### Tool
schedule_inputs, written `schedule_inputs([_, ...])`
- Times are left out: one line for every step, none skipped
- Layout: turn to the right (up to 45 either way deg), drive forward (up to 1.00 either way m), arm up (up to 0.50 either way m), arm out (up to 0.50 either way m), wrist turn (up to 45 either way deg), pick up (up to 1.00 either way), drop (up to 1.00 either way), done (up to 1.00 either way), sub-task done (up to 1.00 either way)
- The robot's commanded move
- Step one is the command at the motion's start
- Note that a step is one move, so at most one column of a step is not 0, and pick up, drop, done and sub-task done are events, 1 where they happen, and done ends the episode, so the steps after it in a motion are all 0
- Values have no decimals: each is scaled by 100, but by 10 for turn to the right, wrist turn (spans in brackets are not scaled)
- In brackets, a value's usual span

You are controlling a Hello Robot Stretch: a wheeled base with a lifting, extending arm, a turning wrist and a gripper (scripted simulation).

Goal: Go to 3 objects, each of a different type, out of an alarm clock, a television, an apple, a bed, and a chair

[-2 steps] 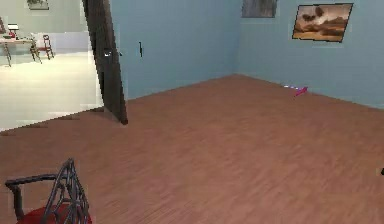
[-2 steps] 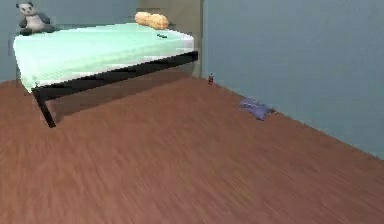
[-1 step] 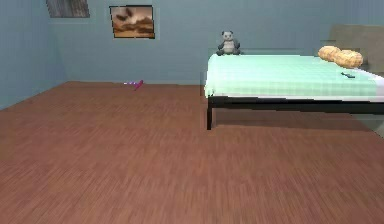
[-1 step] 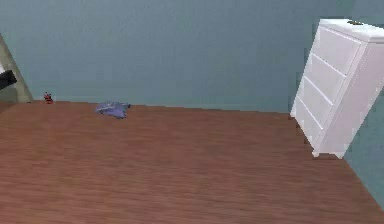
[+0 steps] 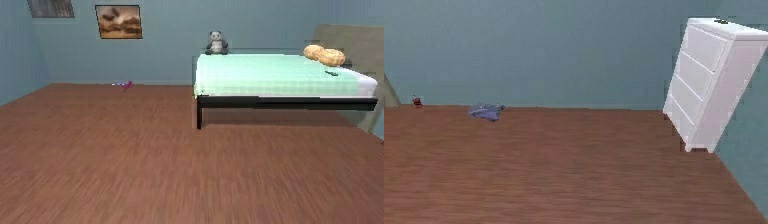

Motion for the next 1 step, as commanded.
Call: schedule_inputs([0,100,0,0,0,0,0,0,0])
